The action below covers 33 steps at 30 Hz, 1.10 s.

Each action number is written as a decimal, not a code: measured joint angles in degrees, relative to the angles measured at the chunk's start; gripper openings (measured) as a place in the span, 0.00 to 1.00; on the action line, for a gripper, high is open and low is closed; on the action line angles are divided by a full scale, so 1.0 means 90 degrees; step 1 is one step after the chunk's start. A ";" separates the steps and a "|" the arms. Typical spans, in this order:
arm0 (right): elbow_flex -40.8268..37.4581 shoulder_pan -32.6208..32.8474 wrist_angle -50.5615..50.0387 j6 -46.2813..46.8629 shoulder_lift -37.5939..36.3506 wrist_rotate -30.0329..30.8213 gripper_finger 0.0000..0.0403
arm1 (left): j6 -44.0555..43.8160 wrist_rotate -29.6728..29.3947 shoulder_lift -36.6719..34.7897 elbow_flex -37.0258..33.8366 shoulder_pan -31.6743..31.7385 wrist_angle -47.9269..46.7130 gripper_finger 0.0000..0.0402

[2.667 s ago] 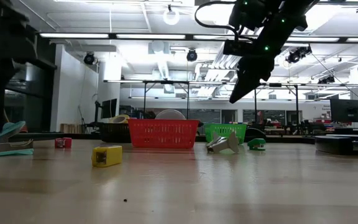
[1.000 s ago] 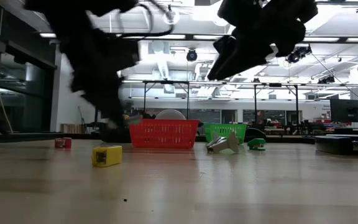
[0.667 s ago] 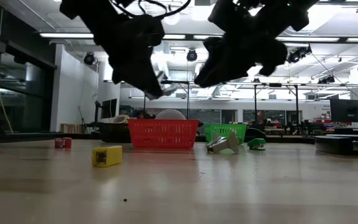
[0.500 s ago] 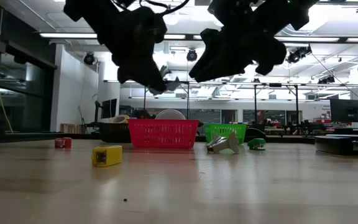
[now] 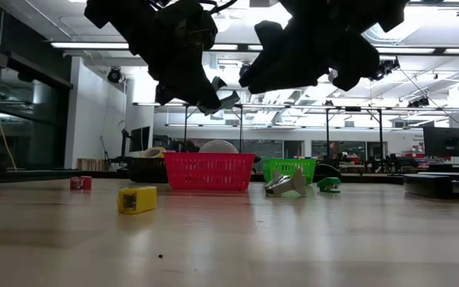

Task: Pick and place Stapler, Stapler remover, tape
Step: Put the light blue staple remover into the green basket

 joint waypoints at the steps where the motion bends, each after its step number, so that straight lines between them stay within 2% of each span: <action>1: 0.0000 0.0065 0.0000 -0.0080 0.0000 0.0132 0.32 | -0.0004 0.0002 0.0000 0.0000 0.0000 0.0004 0.07; 6: 0.0000 0.0332 0.0034 -0.0560 0.0000 0.0791 0.32 | -0.0008 0.0088 0.0000 0.0000 0.0000 0.0084 0.07; 14: 0.0000 0.0717 0.0080 -0.1478 -0.0005 0.1439 0.32 | 0.0023 0.0588 0.0000 0.0000 0.0000 0.0442 0.07; 27: 0.0002 0.1052 0.0293 -0.2624 -0.0010 0.1514 0.32 | -0.0054 0.1584 0.0005 -0.0002 0.0000 0.1012 0.07; 33: 0.0012 0.1051 0.0369 -0.2721 -0.0012 0.1456 0.32 | -0.0181 0.1894 0.0007 -0.0005 0.0002 0.1217 0.07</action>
